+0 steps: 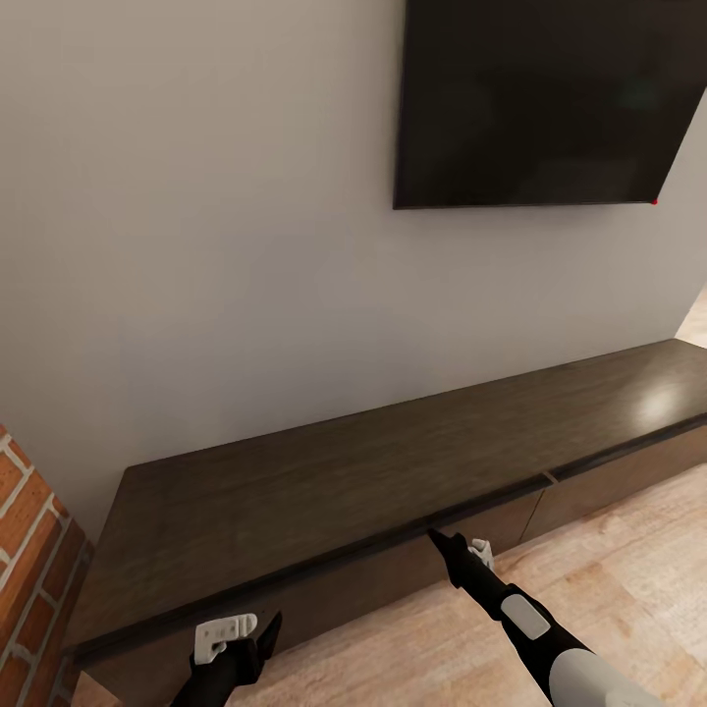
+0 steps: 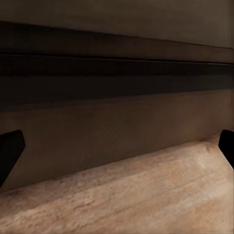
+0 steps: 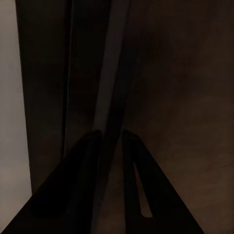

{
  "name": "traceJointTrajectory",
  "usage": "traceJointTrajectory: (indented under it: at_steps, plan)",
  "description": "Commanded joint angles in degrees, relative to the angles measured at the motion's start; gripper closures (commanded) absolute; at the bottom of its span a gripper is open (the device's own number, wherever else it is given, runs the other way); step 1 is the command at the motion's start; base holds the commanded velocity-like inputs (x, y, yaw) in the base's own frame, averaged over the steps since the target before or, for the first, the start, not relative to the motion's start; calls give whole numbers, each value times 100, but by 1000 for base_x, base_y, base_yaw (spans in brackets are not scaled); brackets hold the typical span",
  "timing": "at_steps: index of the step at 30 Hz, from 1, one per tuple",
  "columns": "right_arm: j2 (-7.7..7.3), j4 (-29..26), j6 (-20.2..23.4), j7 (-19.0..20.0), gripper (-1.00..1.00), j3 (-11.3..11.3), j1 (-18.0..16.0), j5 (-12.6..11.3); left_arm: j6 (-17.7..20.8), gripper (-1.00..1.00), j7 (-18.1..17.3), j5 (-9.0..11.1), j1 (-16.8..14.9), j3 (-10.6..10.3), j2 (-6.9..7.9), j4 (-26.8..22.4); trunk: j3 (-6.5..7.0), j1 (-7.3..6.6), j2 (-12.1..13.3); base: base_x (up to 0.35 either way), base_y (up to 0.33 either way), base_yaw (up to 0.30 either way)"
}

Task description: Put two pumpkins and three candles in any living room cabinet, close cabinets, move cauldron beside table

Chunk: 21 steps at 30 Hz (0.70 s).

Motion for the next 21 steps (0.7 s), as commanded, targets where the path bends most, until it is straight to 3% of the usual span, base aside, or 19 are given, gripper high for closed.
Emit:
traceJointTrajectory:
  at_steps: [1,8,15,21]
  plan:
    - [-1,6,47,25,100,-30,-4,-38,33,-100,-8,60,0,-2,3,-8,-4,0,-1,0,0,0]
    - [0,4,47,21,100,-30,-4,-36,40,-100,-68,57,0,-7,20,-10,-4,0,-1,0,0,0]
    - [1,5,47,18,100,-25,-4,-31,46,-100,-1227,51,7,-256,342,9,-4,0,-1,-4,0,0]
    - [5,7,42,17,100,-21,-4,-31,68,-100,-1504,51,9,-300,408,10,-4,0,-1,-140,0,0]
